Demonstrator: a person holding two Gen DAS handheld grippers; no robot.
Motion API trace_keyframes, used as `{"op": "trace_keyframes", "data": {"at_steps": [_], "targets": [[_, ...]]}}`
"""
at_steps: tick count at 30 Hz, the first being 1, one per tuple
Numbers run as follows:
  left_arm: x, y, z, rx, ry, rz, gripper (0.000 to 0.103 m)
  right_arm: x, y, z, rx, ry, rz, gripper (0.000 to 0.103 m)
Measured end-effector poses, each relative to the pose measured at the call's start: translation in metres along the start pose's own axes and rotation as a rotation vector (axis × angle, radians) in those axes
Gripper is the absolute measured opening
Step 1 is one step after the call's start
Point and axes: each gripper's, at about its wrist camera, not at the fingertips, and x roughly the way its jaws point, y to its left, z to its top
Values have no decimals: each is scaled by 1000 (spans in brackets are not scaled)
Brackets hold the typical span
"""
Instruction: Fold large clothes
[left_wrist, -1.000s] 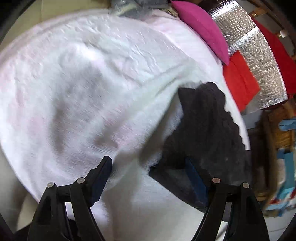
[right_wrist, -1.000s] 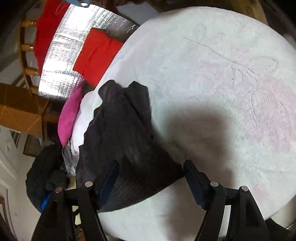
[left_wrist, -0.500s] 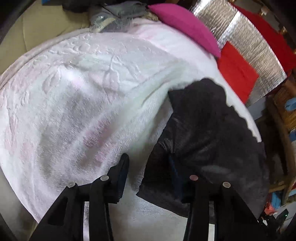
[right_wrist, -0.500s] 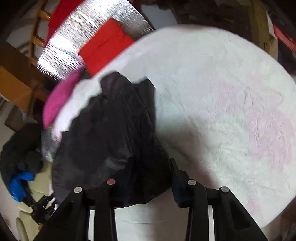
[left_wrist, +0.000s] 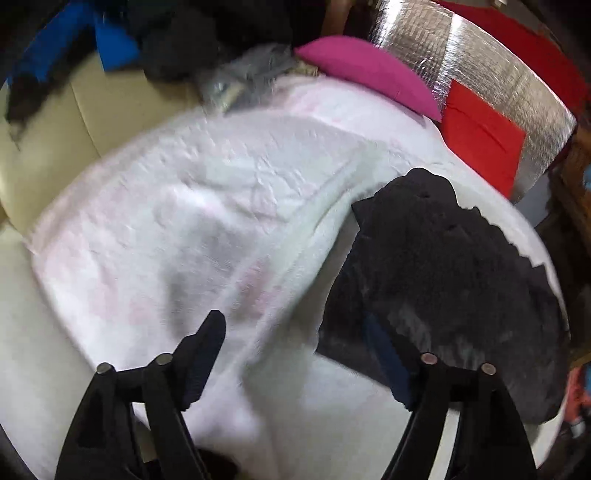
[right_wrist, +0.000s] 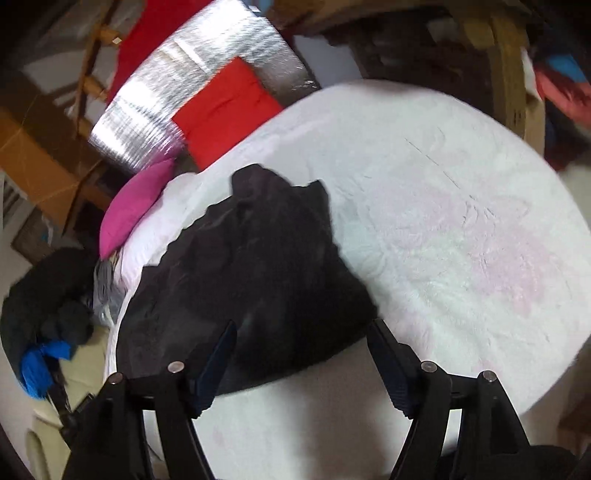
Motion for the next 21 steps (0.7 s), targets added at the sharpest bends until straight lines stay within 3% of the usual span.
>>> {"op": "trace_keyframes", "data": {"at_steps": [4, 7, 14, 17, 21], "targets": [[-45, -17, -18, 98, -50, 74, 81, -20, 37, -20, -105, -4, -31, 76], [-75, -30, -32, 152, -78, 88, 83, -37, 71, -40, -212, -16, -50, 76], [-161, -56, -74, 238, -210, 70, 85, -92, 144, -91, -416, -117, -84, 76], [-198, -60, -91, 270, -302, 89, 92, -117, 164, -109, -489, -175, -117, 76], [-236, -59, -106, 277, -366, 29, 92, -147, 179, -124, -513, -243, -134, 76]]}}
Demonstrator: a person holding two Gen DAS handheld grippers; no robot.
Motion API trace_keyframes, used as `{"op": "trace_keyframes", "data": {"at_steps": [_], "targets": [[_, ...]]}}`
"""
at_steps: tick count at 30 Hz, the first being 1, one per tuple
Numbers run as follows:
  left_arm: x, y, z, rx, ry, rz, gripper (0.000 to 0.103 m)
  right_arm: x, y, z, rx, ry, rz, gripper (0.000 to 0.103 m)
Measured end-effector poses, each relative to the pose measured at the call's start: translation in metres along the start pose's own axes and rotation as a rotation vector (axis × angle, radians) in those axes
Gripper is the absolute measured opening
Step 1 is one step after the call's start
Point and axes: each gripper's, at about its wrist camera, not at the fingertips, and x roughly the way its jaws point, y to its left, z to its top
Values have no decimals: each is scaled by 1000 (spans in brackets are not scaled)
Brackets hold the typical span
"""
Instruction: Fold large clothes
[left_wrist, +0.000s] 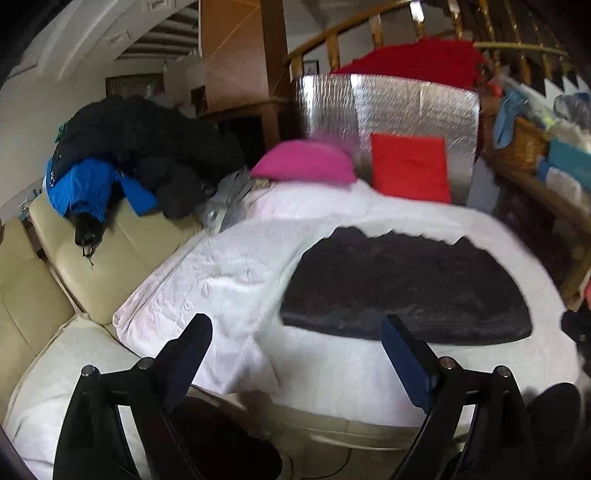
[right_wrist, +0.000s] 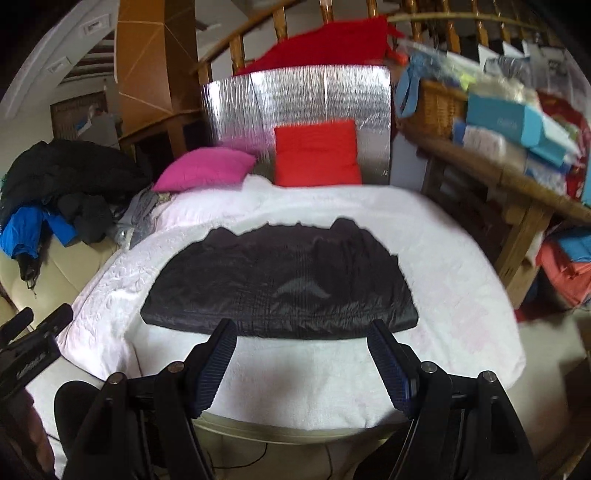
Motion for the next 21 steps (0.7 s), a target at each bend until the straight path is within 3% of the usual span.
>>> {"op": "trace_keyframes", "data": {"at_steps": [3, 21], "targets": [[-20, 1, 3, 1, -22, -32, 92, -22, 10, 3, -18, -44, -19, 76], [-113, -4, 17, 21, -233, -17, 93, -107, 20, 6, -19, -191, -71, 76]]}}
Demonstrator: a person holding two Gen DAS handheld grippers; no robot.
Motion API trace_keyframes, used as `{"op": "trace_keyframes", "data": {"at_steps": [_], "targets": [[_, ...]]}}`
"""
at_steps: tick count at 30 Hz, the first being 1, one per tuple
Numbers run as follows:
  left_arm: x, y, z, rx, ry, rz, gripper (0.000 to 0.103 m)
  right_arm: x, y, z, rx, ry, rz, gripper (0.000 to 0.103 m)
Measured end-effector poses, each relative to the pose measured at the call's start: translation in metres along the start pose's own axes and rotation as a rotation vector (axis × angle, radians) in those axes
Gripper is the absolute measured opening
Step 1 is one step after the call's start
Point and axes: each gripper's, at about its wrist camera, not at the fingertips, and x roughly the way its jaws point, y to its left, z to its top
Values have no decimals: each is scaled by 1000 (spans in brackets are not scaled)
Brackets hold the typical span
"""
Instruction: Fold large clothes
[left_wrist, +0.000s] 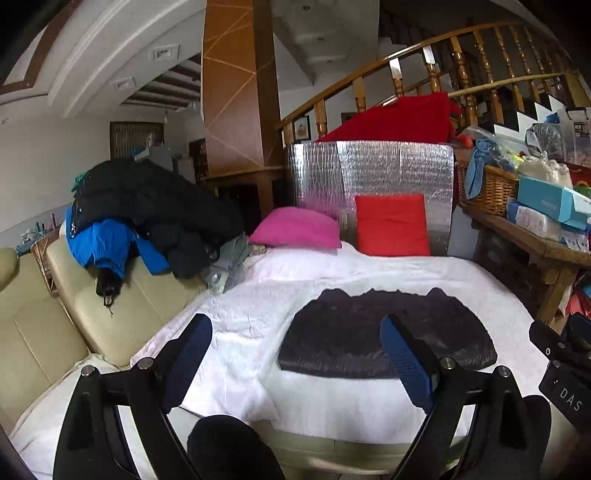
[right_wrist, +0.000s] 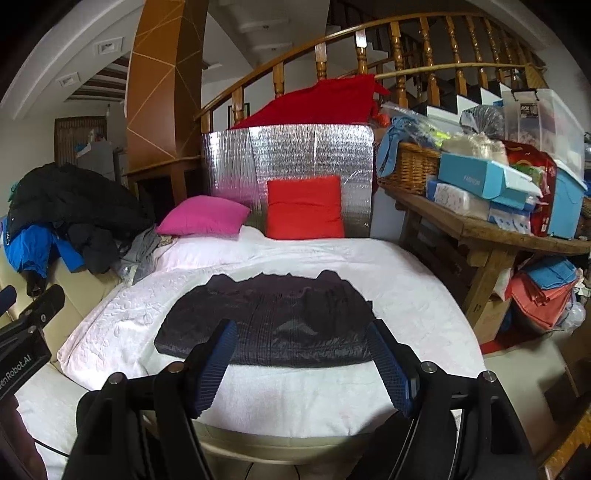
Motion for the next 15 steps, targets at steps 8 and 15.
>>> {"op": "trace_keyframes", "data": {"at_steps": [8, 15], "targets": [[-9, -1, 6, -18, -22, 7, 96, -20, -3, 5, 1, -43, -20, 76], [-10, -7, 4, 1, -20, 2, 96, -19, -8, 5, 8, -45, -17, 76]]}}
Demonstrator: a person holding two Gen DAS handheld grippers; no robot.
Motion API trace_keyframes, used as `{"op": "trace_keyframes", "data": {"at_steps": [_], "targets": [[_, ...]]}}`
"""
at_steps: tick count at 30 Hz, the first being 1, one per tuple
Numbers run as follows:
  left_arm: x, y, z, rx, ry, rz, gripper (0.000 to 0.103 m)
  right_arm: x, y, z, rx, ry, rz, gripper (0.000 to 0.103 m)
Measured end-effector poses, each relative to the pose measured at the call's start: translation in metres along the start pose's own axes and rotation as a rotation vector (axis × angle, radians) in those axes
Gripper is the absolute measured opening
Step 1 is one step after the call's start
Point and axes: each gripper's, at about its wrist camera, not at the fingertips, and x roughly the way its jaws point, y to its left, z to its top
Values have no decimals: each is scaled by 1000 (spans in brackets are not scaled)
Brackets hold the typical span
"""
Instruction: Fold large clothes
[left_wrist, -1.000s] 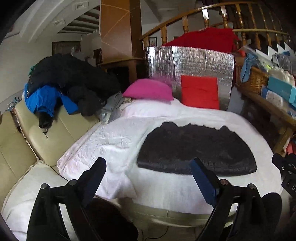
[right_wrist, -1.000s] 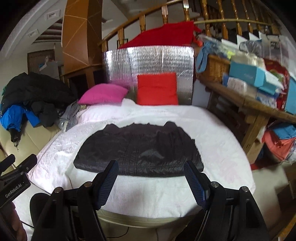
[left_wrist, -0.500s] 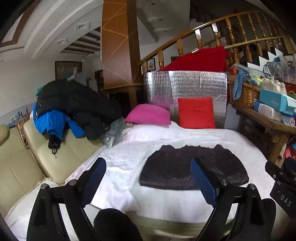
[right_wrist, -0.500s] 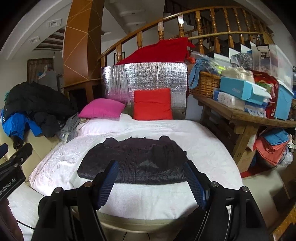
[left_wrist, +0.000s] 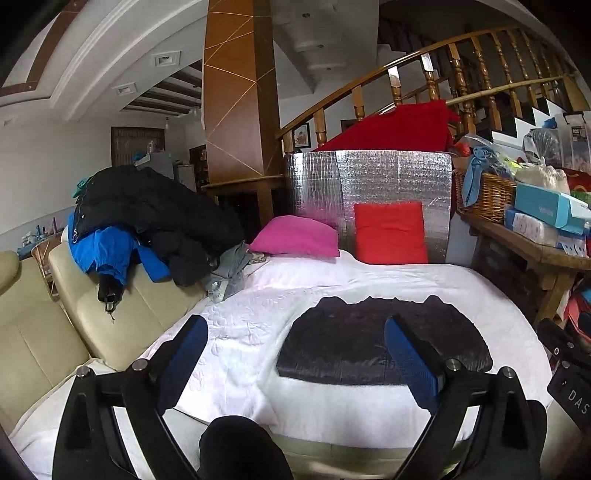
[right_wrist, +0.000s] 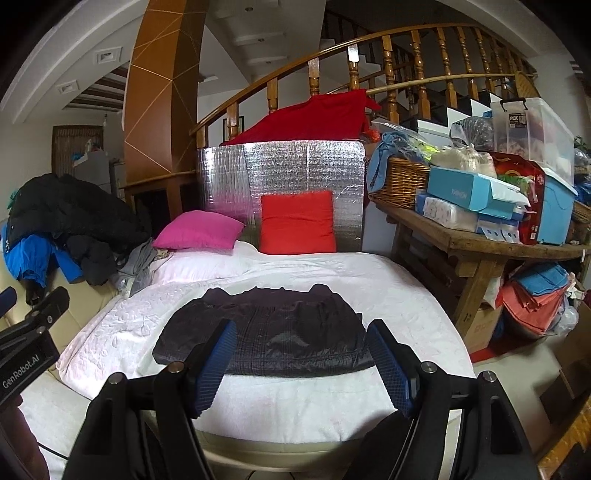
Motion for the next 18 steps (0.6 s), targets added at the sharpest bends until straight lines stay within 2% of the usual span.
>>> {"op": "trace_keyframes", "data": {"at_steps": [18], "targets": [[5, -4, -2, 14, 22, -4, 96, 6, -1, -3, 6, 16, 4, 76]]}}
